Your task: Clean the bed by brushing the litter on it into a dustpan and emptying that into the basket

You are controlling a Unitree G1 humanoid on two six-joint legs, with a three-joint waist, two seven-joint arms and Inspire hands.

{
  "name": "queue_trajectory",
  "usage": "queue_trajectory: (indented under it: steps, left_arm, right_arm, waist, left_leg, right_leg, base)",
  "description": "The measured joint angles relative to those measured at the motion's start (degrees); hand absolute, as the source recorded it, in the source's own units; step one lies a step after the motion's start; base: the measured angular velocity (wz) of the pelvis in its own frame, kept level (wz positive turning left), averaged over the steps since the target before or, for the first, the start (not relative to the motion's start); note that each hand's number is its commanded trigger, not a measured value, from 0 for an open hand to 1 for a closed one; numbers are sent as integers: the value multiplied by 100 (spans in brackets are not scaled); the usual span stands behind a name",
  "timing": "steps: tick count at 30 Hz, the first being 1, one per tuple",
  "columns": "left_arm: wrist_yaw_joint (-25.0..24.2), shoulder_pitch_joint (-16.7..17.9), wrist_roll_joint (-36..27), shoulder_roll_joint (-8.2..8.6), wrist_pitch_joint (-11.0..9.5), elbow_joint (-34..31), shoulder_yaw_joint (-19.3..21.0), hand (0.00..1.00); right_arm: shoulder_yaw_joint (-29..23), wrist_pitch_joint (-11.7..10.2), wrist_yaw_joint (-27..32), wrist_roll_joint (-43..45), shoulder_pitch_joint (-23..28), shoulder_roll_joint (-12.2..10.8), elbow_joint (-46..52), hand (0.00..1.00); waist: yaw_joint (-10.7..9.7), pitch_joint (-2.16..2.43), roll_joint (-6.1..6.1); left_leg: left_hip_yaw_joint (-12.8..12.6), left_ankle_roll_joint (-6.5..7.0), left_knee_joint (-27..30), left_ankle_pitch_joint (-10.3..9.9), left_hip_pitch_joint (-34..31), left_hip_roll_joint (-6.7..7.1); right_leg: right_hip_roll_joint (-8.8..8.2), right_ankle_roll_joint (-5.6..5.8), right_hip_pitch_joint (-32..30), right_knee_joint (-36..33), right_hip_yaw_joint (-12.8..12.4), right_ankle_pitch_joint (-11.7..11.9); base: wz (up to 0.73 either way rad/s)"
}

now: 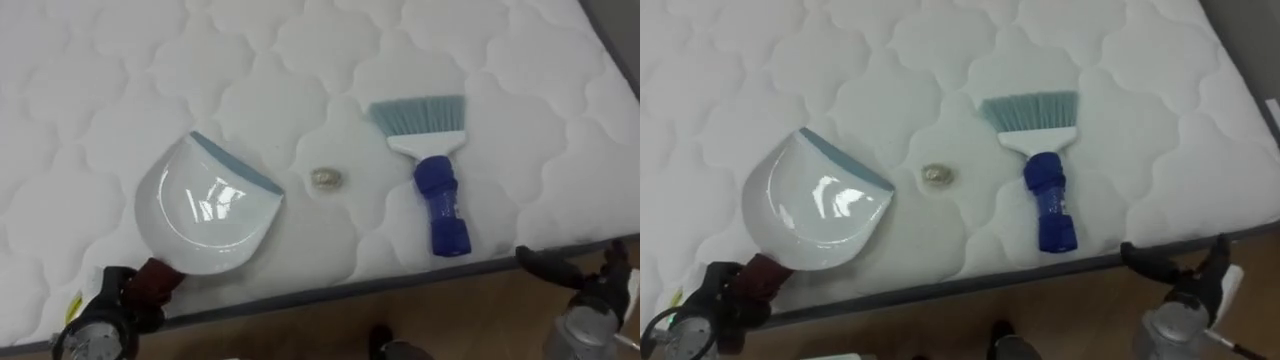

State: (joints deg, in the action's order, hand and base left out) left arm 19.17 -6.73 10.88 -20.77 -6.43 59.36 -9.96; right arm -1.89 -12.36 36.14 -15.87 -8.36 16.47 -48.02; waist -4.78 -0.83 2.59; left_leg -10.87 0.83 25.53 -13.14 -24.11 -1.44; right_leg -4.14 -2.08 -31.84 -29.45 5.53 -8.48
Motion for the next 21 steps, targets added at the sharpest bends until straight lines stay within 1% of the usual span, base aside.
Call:
queue_trajectory:
  steps: [1,3,6,9,10,12,13,14,15,17,19,21]
  left_arm:
    - [-39,2,-2,1,-3,0,0,100]
    - [-269,4,-5,-1,-4,22,-2,100]
    - [-569,1,-4,-7,1,43,-4,100]
    - [-972,8,-3,-7,19,45,-76,100]
    - [-1017,9,-5,-9,22,45,-99,100]
    - [-1123,3,-8,-21,23,44,-197,100]
    - [-1166,-1,-8,-23,21,41,-233,100]
    - [-1232,-16,-9,-30,20,41,-241,100]
    - [-1267,-43,-9,-34,11,41,-265,100]
    - [-1340,-90,-7,-39,-3,41,-264,100]
    - [-1370,-136,-4,-46,-5,44,-281,100]
    - [-1371,-243,-5,-55,-7,44,-288,100]
  right_arm:
    - [-1,-32,83,88,-32,13,33,0]
    - [10,-101,377,379,-115,26,239,0]
    - [62,-146,550,537,-201,33,420,0]
    - [206,-184,782,779,-374,68,439,0]
    - [244,-187,814,836,-395,74,439,0]
    - [402,-207,891,1053,-417,100,439,0]
    - [481,-207,898,1218,-440,103,439,0]
    - [579,-208,903,1310,-501,102,424,0]
    - [647,-215,902,1406,-556,103,403,0]
    - [775,-259,897,1415,-608,108,361,0]
    - [910,-291,879,1411,-620,114,311,0]
    - [978,-306,786,1404,-619,125,151,0]
  waist:
    - [9,1,-1]
    - [38,4,-6]
    - [52,2,-7]
    - [148,-8,-24]
    - [151,-9,-24]
    - [174,-22,-44]
    - [177,-38,-68]
    - [191,-66,-91]
    - [198,-79,-103]
    - [250,-84,-111]
    - [296,-95,-94]
    - [350,-119,-64]
  left_leg:
    - [0,0,-3,0,5,0]
    - [-19,0,2,0,46,-1]
    - [-23,0,0,1,60,-2]
    - [-77,1,-25,1,96,-8]
    - [-77,1,-25,1,96,-8]
    - [-76,1,-20,0,95,-8]
    - [-76,1,-10,0,83,-4]
    - [-76,2,5,-1,54,1]
    - [-70,3,18,-2,10,1]
    - [-71,12,35,-9,-32,-7]
    - [-53,16,39,-12,-46,-6]
    - [10,17,57,-12,-110,-2]
  right_leg:
    - [1,0,4,4,-1,0]
    - [10,0,29,12,-28,0]
    - [10,0,45,21,-49,0]
    - [9,9,52,49,-69,0]
    - [7,9,51,47,-64,0]
    - [1,9,49,36,-63,-5]
    - [-9,6,32,13,-63,-17]
    - [-18,5,-6,-12,-65,-29]
    - [-28,7,-42,-15,-68,-32]
    - [-29,7,-76,-16,-71,-32]
    - [-63,6,-77,-17,-12,-32]
    - [-86,4,-85,4,83,-34]
  base:
    - [0]
    - [-5]
    - [-1]
    - [-6]
    - [0]
    - [0]
    - [0]
    - [4]
    - [3]
    - [0]
    - [4]
    - [14]
